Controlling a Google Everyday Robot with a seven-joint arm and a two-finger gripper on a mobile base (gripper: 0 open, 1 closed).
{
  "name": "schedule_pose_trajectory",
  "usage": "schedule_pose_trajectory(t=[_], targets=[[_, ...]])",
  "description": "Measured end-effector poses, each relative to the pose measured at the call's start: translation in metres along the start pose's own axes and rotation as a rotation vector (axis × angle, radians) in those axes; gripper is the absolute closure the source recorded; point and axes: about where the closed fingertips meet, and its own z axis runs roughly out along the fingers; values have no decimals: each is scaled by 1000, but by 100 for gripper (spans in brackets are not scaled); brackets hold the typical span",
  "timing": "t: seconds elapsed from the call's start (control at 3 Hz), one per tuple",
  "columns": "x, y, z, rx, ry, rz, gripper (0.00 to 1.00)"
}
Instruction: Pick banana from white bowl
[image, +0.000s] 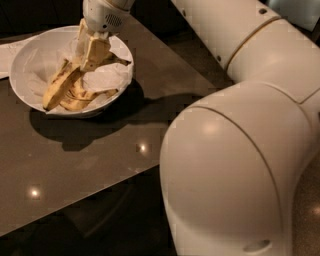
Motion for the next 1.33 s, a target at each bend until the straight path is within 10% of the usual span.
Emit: schedule_pose_trajectory(t=[1.33], targets=[[2,50,-43,76,20,103,100]])
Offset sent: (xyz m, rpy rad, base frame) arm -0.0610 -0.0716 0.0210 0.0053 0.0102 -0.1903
